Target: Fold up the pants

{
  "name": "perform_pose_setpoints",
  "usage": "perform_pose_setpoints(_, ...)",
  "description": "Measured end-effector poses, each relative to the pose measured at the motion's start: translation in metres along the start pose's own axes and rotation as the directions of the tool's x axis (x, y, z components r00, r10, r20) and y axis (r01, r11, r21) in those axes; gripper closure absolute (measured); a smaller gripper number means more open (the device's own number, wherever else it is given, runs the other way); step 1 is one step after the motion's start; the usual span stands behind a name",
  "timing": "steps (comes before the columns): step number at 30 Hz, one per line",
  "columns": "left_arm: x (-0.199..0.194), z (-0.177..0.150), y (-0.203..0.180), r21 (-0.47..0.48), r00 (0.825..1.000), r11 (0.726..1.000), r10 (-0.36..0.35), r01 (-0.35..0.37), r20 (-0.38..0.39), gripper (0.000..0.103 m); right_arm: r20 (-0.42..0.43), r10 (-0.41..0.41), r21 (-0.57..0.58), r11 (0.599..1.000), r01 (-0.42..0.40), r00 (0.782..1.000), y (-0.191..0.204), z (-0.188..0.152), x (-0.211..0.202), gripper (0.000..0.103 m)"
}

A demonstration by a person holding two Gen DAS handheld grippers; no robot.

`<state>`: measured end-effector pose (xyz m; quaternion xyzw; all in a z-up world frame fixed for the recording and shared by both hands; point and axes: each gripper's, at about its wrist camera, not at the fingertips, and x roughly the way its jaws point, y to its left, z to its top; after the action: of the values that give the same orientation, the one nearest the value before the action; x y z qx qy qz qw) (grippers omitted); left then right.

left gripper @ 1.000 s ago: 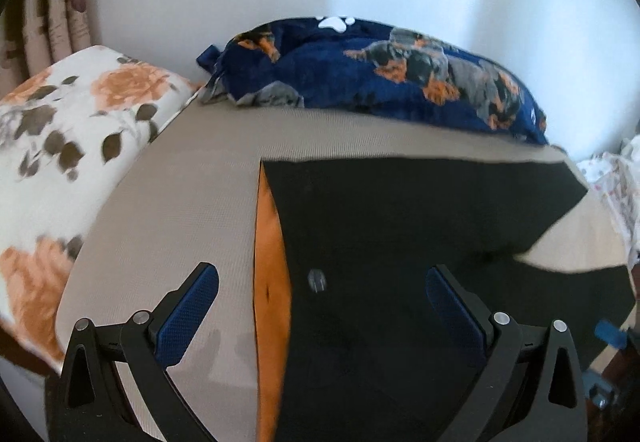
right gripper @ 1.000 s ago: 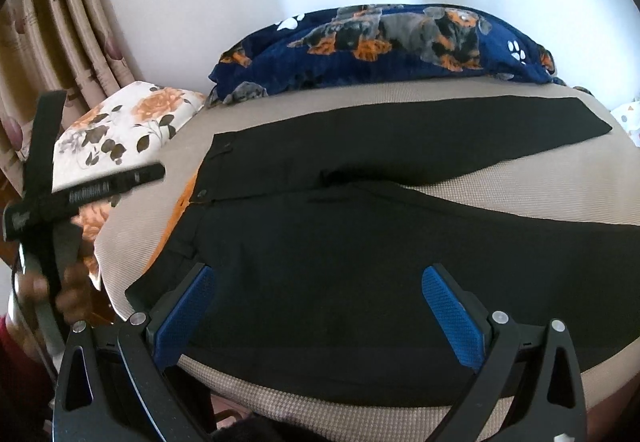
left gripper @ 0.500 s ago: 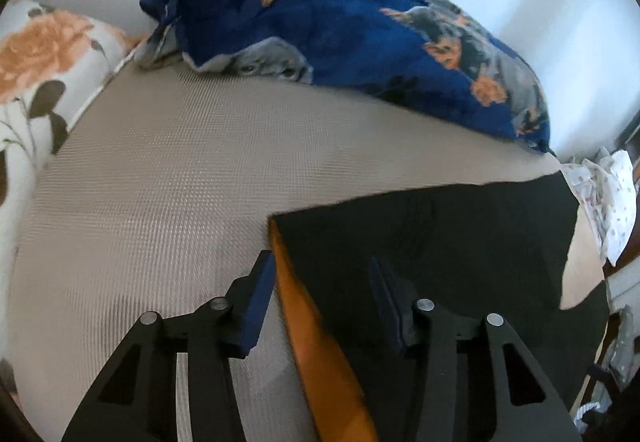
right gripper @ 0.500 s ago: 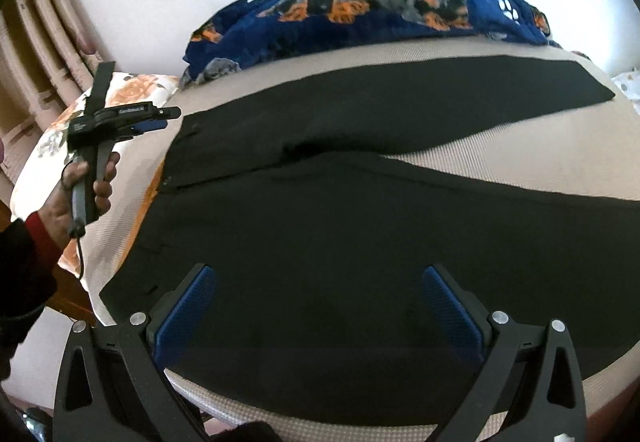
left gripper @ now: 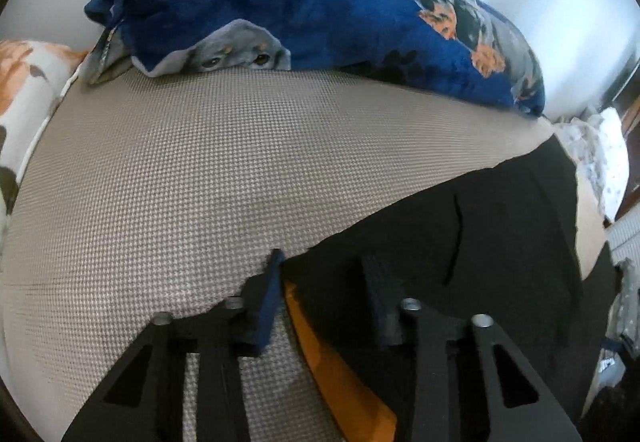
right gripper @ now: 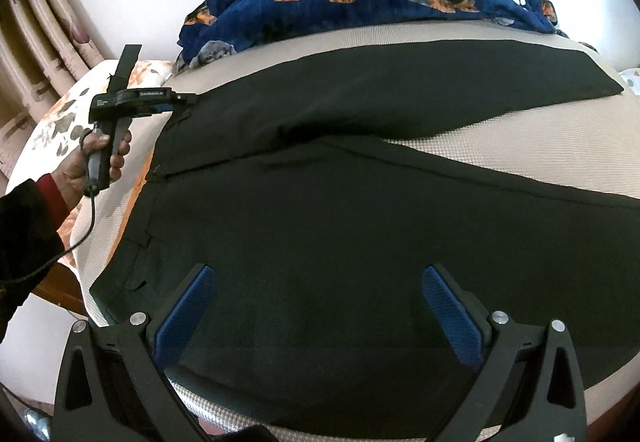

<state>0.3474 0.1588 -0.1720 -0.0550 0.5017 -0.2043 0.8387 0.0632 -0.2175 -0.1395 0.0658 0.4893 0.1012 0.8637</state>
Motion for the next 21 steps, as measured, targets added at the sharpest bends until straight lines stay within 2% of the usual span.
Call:
perform_pose_setpoints(1,-0.003,-0.001,0.008,-0.045,0.999,0.998,-0.030,0.031,0.012,0.085,-0.002,0.001,0.000,1.000,-0.001,1.000,0.000,0.000,0.001,0.000)
perform_pose_setpoints(3,-0.006,-0.004,0.012,-0.076,0.999,0.996,-0.042,0.044,0.034,0.089,-0.005,0.003,0.000,1.000,-0.003,1.000,0.000,0.000,0.001,0.000)
perform_pose_setpoints(7,-0.013,-0.010,-0.009,-0.042,0.997,0.999,0.036,-0.033,0.071,0.093,-0.004,0.012,0.009,1.000,-0.012,1.000,-0.003,0.001,0.001,0.000)
perform_pose_setpoints(10,-0.026,-0.016,-0.023,-0.037,0.990,0.997,0.067,-0.062,0.121,0.093,-0.004,0.041,0.031,0.999,-0.041,0.999,-0.007,0.006,0.001,0.000)
perform_pose_setpoints(14,-0.061,-0.035,-0.055,0.011,0.969,0.992,0.117,-0.123,0.218,0.093,0.032,0.112,0.086,0.990,-0.114,0.993,-0.017,0.025,-0.006,0.000)
perform_pose_setpoints(18,-0.095,-0.061,-0.089,0.057,0.948,0.990,0.105,-0.128,0.300,0.093,0.081,0.215,0.146,0.963,-0.225,0.973,-0.027,0.057,-0.009,0.000)
perform_pose_setpoints(20,-0.112,-0.077,-0.105,0.072,0.939,0.990,0.091,-0.122,0.333,0.093,0.082,0.276,0.187,0.940,-0.287,0.958,-0.032,0.077,-0.003,0.000)
perform_pose_setpoints(21,-0.118,-0.085,-0.110,0.077,0.935,0.990,0.085,-0.118,0.345,0.093,0.080,0.325,0.220,0.916,-0.335,0.942,-0.036,0.090,0.004,0.000)
